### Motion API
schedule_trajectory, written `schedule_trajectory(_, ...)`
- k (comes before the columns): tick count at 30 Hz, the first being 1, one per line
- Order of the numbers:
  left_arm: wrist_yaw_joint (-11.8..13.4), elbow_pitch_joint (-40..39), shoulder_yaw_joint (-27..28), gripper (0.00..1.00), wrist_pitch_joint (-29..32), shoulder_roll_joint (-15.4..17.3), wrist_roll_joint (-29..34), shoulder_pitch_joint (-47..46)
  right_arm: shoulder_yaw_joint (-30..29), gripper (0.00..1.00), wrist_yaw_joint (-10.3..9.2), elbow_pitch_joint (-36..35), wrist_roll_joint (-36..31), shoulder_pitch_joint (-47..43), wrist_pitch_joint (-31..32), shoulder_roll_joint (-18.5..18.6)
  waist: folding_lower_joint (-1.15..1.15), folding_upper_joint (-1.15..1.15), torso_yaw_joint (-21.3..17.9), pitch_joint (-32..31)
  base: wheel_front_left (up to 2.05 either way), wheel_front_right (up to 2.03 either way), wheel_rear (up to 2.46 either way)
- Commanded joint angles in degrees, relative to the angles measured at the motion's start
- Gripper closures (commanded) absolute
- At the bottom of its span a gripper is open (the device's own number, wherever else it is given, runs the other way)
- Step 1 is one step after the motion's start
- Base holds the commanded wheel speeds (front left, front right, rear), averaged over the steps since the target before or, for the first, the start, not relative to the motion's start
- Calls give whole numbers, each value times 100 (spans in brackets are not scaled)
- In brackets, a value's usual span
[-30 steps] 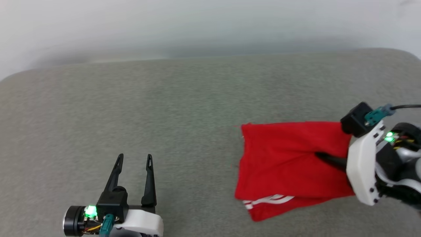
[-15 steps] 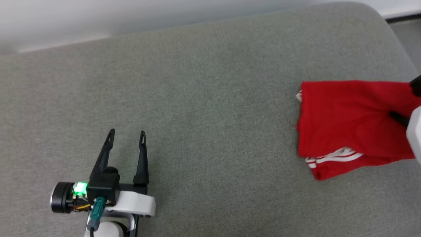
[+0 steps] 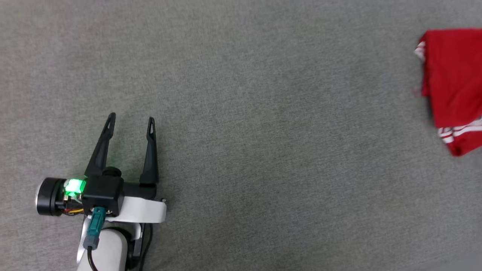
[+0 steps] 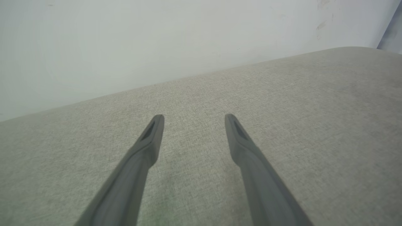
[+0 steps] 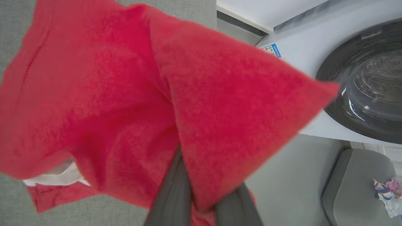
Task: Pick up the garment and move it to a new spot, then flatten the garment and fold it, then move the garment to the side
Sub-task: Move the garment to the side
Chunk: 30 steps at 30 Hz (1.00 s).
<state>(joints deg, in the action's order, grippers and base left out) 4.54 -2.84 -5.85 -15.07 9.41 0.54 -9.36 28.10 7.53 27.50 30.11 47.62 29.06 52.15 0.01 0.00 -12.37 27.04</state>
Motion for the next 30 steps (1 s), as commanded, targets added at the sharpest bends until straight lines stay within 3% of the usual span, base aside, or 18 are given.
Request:
schedule_trajectory(1,-2,-38,-27,0,-13,34,25,-105,-116,100,-7,159,-104,138,-88,-101,-1,0,39,207,0,0,0)
schedule_trajectory(8,34,-77,-105,0,-13,93,23,-252,-451,98,-8,847,-631,379,-291,-327,-1,0,93,372,0,0,0)
schedule_trajectory(9,46,-68,-116,0,-13,93,15,-255,-523,44,-7,931,-612,418,-320,-402,-1,0,98,355,0,0,0)
schedule_trajectory(10,51,-55,-124,0,-13,87,3,-249,-568,0,-7,996,-656,441,-372,-444,-1,0,107,324,0,0,0)
schedule_trajectory(16,109,54,-134,0,-13,2,-84,-119,-613,0,-7,1153,-1102,395,-848,-438,-1,0,204,-96,0,0,0)
schedule_trajectory(21,163,141,-130,0,-13,-103,-161,118,-869,0,-8,976,-1373,232,-1735,-488,-1,0,322,-635,0,0,0)
schedule_trajectory(30,195,261,-84,0,-13,-247,-217,624,-2127,0,-7,214,-1838,-532,-3625,-1404,-1,0,595,-1486,0,0,0)
